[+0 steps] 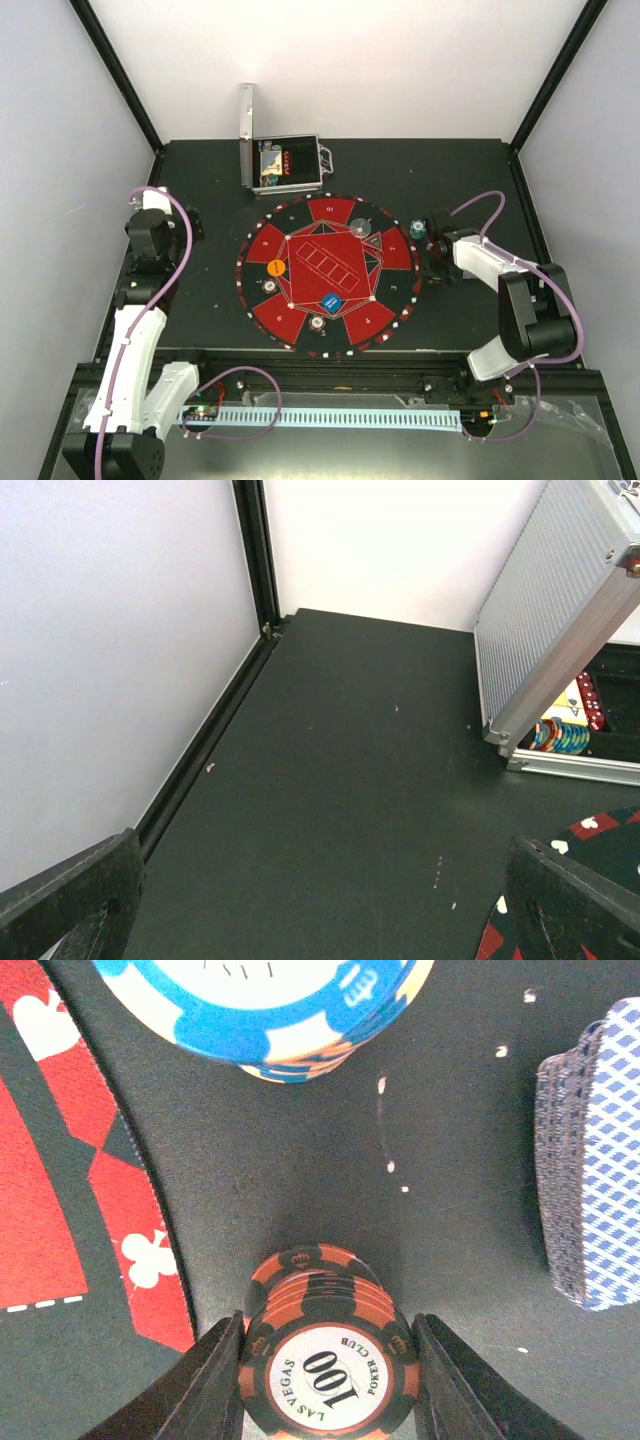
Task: Distribute texas hold em gaming equipment
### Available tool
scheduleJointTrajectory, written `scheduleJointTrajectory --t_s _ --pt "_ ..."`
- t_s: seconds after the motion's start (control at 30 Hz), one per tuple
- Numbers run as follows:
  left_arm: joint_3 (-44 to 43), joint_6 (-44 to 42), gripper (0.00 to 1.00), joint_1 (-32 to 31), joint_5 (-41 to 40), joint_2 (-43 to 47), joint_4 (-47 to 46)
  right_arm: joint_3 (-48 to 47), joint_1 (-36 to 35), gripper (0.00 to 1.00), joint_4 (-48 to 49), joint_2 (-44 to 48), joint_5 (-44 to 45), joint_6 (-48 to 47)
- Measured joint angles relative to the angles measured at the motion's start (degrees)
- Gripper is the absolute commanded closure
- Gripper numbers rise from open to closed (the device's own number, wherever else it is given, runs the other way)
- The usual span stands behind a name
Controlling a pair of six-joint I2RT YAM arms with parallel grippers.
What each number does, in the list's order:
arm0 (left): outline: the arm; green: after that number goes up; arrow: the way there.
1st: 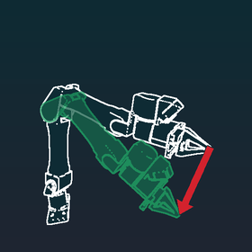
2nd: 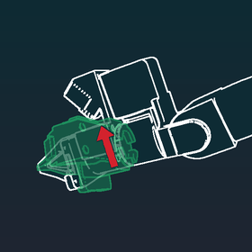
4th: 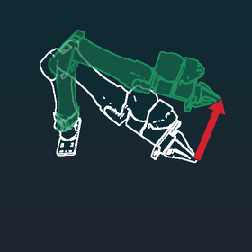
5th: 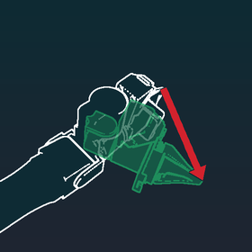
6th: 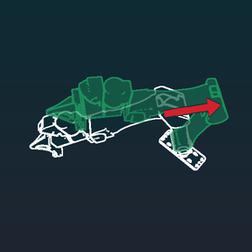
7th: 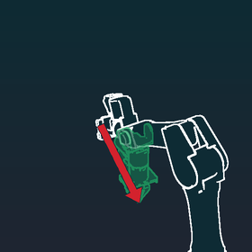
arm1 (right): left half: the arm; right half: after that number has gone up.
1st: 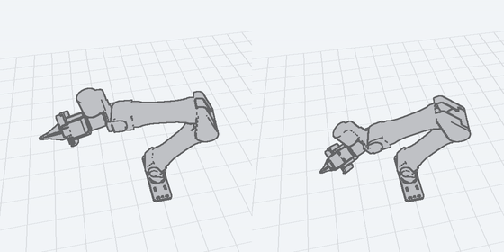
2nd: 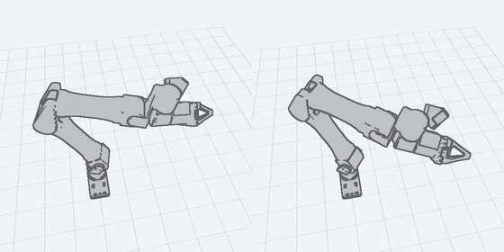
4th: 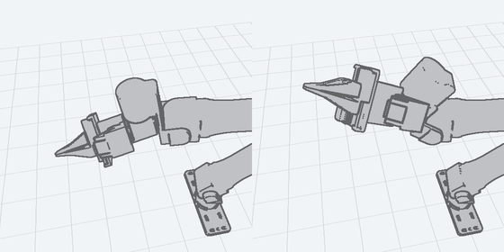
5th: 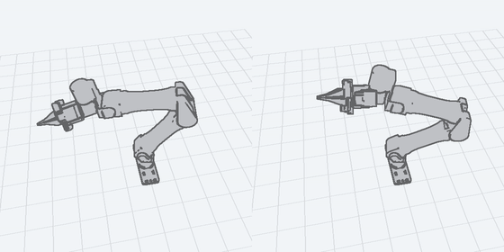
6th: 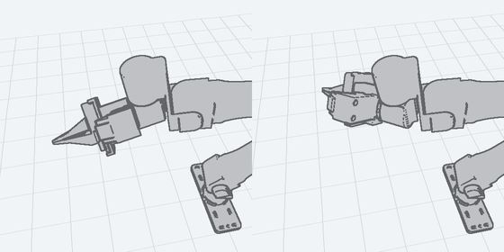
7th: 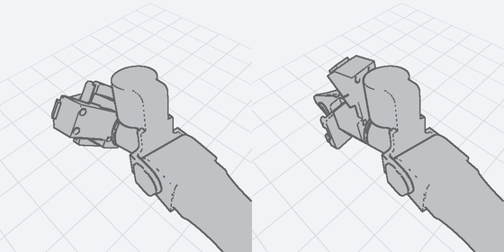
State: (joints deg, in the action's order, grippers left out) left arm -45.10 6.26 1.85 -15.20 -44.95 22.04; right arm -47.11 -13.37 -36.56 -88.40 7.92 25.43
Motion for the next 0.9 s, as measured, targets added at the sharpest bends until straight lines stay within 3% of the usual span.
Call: scheduleJointTrajectory --t_s 0.4,0.63,0.9 --pt "0.0 0.0 0.01 0.0 0.1 0.0 0.0 -6.6 -4.8 0.62 -3.9 1.4 -0.6 -1.2" --pt "0.0 0.0 0.01 -0.1 0.0 0.0 0.0 -20.2 -9.7 0.62 -3.2 -9.1 -0.9 -2.5" --pt "0.0 0.0 0.01 -0.1 0.0 0.0 0.0 -31.3 -10.1 0.61 -3.9 -20.1 -0.9 -4.8"
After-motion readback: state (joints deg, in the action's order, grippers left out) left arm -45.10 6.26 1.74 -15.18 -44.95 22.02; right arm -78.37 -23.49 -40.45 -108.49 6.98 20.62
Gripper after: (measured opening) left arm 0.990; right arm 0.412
